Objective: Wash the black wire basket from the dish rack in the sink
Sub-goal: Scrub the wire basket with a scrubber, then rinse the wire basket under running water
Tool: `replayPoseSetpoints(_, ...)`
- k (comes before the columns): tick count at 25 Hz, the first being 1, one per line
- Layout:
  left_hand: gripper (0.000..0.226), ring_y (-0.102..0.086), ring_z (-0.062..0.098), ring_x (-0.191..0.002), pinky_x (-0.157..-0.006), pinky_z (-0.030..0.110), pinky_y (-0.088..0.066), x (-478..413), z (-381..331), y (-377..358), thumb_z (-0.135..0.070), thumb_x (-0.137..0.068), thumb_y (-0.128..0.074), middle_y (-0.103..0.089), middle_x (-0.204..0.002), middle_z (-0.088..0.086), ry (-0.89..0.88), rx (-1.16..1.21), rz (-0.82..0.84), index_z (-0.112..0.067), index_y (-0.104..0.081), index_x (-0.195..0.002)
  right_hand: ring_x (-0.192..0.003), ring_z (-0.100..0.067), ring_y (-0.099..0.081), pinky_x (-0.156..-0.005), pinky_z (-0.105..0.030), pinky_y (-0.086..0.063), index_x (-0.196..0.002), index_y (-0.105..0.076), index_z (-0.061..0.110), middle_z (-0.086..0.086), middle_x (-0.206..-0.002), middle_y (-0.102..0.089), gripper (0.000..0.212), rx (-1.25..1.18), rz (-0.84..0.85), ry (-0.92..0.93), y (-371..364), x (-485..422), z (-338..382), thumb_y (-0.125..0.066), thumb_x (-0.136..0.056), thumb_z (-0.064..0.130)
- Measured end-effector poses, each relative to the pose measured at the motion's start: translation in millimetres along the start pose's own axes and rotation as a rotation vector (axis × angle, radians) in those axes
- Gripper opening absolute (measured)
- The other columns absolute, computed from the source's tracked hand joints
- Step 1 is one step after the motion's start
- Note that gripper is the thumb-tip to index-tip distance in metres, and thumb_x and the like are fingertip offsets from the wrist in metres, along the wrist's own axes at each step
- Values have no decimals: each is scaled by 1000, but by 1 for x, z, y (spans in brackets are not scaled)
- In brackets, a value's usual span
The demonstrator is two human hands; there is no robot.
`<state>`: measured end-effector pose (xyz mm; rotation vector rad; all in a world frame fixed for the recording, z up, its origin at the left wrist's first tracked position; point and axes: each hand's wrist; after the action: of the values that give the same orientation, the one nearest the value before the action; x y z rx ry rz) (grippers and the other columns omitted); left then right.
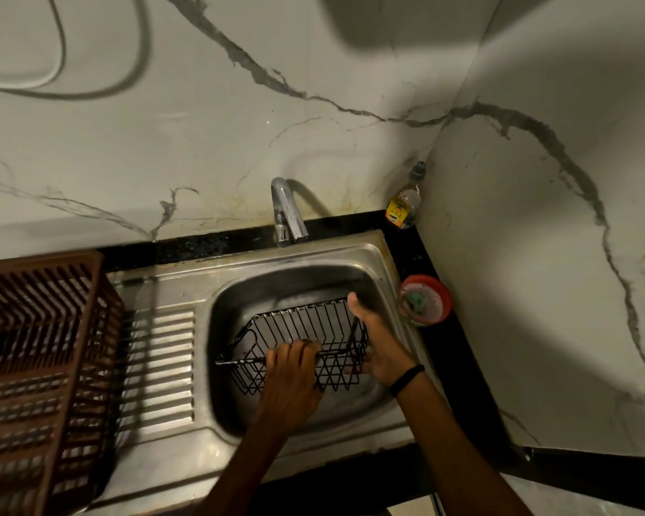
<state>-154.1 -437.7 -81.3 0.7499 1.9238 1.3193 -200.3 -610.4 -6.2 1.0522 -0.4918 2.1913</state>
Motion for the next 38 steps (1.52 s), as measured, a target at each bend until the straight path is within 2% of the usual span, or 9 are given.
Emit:
replayPoseSetpoints(4,94,-65,20,-87,-78,41,-55,8,-2,3,-36,-36,-96,-64,-105,2,21,-4,14,-22,-52,-118,-106,-35,-56,-87,-55,-54,-103,-63,22,-13,-125,-53,23,98,-11,3,-6,-11,-10,-67,-83,33)
replayPoseSetpoints(8,84,-57,21,-112,-100,44,-41,12,7,11,-61,-56,-83,-50,-124,-4,91,74,160,-32,-46,-125,-96,-33,-62,-74,-46,-59,-99,-65,16,-14,-111,-63,22,131,-84,98,-5,-21,-13,-66,-77,20)
replayPoseSetpoints(11,97,-41,19,-131,-112,41,-25,12,30,29,-92,-60,-60,-46,-140,-6,338,246,128,-34,-43,-137,-76,-28,-62,-71,-41,-55,-97,-66,11,-16,-93,-64,24,54,-85,103,1,-27,-4,-60,-74,5)
replayPoseSetpoints(15,104,-39,32,-140,-116,55,-33,-2,83,42,-92,-64,-61,-45,-149,5,852,398,78,-29,-41,-144,-64,-24,-57,-63,-39,-52,-104,-66,11,-10,-78,-58,36,48,-12,164,19,-36,-2,-50,-75,-3)
replayPoseSetpoints(19,63,-71,23,-100,-90,42,-56,-14,111,50,-73,-81,-66,-78,-106,5,1178,1116,295,-20,-71,-114,-71,-29,-59,-62,-40,-56,-118,-65,21,-29,-107,-62,46,54,94,180,24,-51,-5,-47,-81,1)
replayPoseSetpoints(24,15,-52,23,-63,-53,27,-40,-6,107,40,-15,-98,-61,-57,-81,16,1256,1340,309,-3,-59,-108,-110,-35,-64,-90,-58,-54,-127,-62,27,-15,-125,-62,56,132,228,119,18,-62,-6,-47,-81,-1)
replayPoseSetpoints(30,22,-72,30,-77,-59,36,-58,0,111,21,-11,-95,-68,-74,-95,15,1279,1163,84,-15,-67,-117,-94,-7,-58,-72,-24,-43,-116,-61,26,10,-101,-64,31,329,184,226,-9,-62,57,-59,-92,45)
replayPoseSetpoints(33,31,-71,28,-82,-68,39,-62,-2,116,15,-12,-92,-72,-73,-97,13,1254,1130,62,-11,-67,-123,-110,-18,-59,-92,-33,-49,-112,-59,30,-2,-119,-62,30,302,226,251,-34,-98,91,-62,-90,51)
replayPoseSetpoints(38,43,-71,31,-87,-81,52,-62,-7,116,9,-15,-91,-74,-72,-99,13,1273,1094,54,-13,-62,-132,-124,-40,-52,-106,-49,-44,-133,-53,5,-23,-134,-52,34,210,279,125,-81,-158,125,-51,-101,17)
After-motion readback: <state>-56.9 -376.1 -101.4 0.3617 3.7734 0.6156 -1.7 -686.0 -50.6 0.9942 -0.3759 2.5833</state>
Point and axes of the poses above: each hand's wrist, its own x-axis away from the middle knuckle, its own y-axis out of the back of the hand, z = x × y
